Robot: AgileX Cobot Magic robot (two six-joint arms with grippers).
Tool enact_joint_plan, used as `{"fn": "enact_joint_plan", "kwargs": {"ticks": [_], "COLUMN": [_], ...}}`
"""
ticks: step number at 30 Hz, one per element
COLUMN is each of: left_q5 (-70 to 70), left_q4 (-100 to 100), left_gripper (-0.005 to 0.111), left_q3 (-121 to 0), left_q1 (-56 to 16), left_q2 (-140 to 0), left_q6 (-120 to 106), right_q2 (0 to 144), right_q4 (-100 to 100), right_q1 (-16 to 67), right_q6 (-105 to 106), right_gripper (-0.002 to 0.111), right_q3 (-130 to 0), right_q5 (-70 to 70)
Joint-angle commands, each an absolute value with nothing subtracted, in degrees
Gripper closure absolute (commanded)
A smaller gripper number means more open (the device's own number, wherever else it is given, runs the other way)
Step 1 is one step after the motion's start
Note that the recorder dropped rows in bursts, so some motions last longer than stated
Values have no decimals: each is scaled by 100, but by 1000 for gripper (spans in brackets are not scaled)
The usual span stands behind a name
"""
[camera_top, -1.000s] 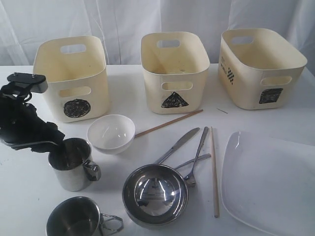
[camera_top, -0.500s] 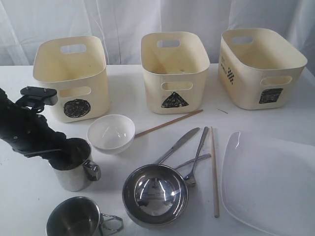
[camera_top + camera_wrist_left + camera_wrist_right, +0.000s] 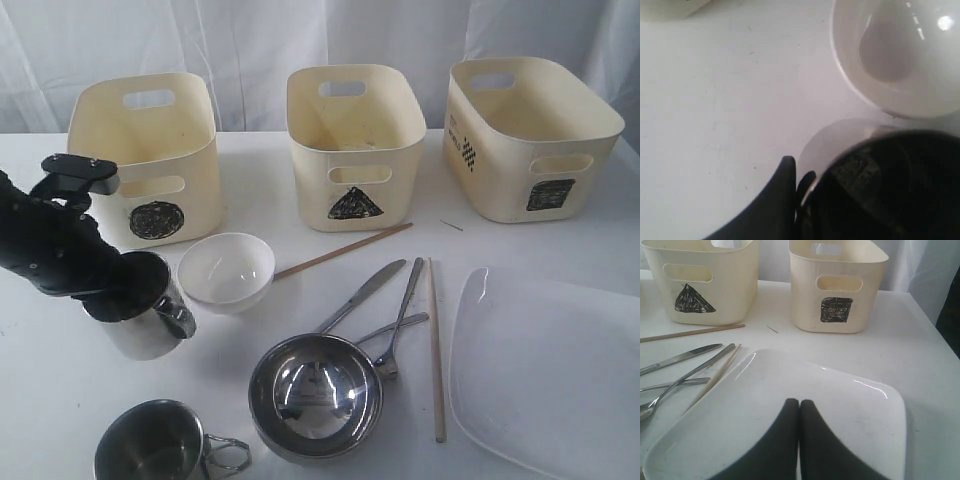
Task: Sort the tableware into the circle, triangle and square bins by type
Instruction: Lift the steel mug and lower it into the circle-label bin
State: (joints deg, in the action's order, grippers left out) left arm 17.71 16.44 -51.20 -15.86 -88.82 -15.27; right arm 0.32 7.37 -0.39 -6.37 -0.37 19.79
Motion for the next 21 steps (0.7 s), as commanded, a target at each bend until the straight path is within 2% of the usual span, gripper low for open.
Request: {"fn": "enact_joint_plan", "kwargs": {"ticks": [1,4,8,13,21], "left_q5": [2483,2371,2035,1901,2451], "left_q4": [1265,889,381,-96,-74], "left_gripper": [107,107,107,107,107], "left_q3": [-5145,-5379,-6074,-7393,-9602], "left_q1": [-1608,-1608,-1597,-1474,-757], "left_q2": [-7953,-7349,-7412,-8181,-10080], "left_q6": [-1527,-1503,-1238,-875,-724], "right_q2": [0,0,0,0,0], "right_q4": [729,729,729,729,729], "right_q1": [-57,-57,-57,-57,-57], "right_q6": [-629,-629,-629,-629,-629], "right_gripper": [108,108,108,108,108], "right_q3": [0,0,0,0,0], "right_q5": [1965,1965,1965,1965,1965]}}
